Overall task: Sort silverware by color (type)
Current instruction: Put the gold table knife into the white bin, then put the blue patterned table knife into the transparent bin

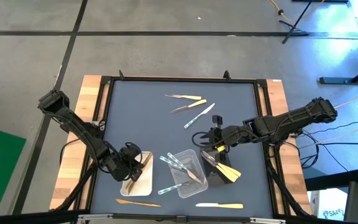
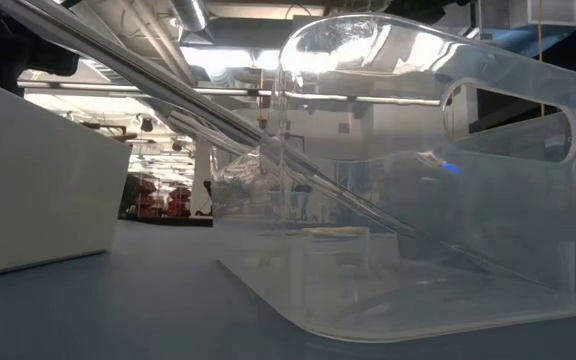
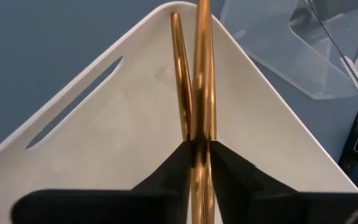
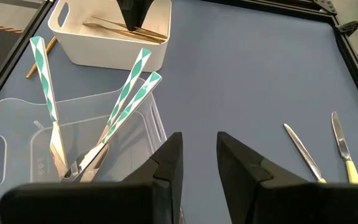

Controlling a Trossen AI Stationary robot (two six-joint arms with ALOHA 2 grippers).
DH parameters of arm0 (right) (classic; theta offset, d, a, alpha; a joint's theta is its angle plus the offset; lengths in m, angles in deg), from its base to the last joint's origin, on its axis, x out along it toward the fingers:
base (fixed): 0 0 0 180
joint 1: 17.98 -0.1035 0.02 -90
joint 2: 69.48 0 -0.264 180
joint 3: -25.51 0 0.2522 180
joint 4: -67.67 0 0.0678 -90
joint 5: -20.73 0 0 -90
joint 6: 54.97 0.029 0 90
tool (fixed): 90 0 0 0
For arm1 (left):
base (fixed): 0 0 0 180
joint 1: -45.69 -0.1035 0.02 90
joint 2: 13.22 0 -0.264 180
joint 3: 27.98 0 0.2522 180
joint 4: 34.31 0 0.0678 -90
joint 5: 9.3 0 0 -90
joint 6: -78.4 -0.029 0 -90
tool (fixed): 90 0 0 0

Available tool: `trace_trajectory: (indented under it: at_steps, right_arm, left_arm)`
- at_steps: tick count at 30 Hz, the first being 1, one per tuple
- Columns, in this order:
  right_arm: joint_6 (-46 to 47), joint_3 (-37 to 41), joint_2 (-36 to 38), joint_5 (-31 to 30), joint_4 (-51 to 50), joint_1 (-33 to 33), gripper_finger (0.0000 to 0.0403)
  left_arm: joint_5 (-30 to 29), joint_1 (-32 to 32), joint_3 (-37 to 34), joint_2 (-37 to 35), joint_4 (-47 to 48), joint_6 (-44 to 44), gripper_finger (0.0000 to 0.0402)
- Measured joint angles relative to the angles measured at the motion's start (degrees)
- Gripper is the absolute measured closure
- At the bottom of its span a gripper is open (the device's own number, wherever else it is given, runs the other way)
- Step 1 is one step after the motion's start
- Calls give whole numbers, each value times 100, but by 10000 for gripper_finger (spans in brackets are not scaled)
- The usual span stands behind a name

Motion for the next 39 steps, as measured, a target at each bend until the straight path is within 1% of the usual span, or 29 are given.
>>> trace_trajectory:
  at_steps: [6,13,24,30,35,39]
  right_arm:
    - [0,0,0,0,0,0,317]
    - [0,0,0,0,1,0,317]
    - [2,0,0,-10,0,0,317]
    - [22,2,0,-167,0,0,317]
    - [15,2,0,-269,0,0,317]
    - [2,2,0,-269,0,0,317]
  left_arm:
    - [16,0,0,0,0,1,306]
    - [14,0,0,0,-2,1,281]
    - [11,0,0,-4,-11,-12,279]
    - [11,0,6,-4,-11,-19,280]
    - [17,1,190,-9,-8,-182,280]
    - [139,2,390,-9,-13,-403,280]
